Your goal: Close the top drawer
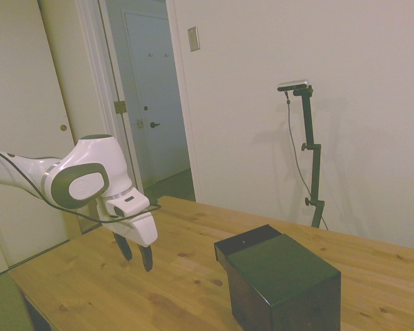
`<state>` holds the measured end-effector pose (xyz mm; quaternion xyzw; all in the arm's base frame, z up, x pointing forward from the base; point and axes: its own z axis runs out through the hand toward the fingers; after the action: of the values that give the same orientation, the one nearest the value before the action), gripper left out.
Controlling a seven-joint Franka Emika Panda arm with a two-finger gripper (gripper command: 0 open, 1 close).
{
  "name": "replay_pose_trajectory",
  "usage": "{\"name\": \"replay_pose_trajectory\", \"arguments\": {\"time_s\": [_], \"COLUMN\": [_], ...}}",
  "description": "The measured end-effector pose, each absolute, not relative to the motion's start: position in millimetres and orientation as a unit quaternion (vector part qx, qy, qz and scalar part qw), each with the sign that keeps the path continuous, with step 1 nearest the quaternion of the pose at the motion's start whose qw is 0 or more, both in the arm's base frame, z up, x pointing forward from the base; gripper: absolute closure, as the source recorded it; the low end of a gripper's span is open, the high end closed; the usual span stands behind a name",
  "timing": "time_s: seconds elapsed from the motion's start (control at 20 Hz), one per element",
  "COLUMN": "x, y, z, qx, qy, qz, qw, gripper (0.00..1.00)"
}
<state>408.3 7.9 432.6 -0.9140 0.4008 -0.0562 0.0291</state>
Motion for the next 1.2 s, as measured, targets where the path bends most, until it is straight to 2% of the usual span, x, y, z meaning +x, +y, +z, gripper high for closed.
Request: {"name": "replay_pose_trajectory", "arguments": {"time_s": [0.15, 0.35, 0.8, 1.0, 1.05, 1.2], "x": [409.5, 423.9, 517.9, 542.8, 545.4, 549.5], "y": [2.5, -38.9, -86.1, -94.4, -96.9, -105.8], "z": [432.6, 445.2, 463.7, 467.6, 468.5, 470.2], "qx": [-0.912, -0.893, -0.880, -0.873, -0.869, -0.853], "qy": [0.405, 0.441, 0.457, 0.466, 0.472, 0.498], "qz": [-0.058, -0.080, -0.120, -0.140, -0.144, -0.149], "qw": [0.030, 0.038, 0.040, 0.037, 0.038, 0.039], "gripper": [0.00, 0.00, 0.00, 0.00, 1.00, 1.00]}}
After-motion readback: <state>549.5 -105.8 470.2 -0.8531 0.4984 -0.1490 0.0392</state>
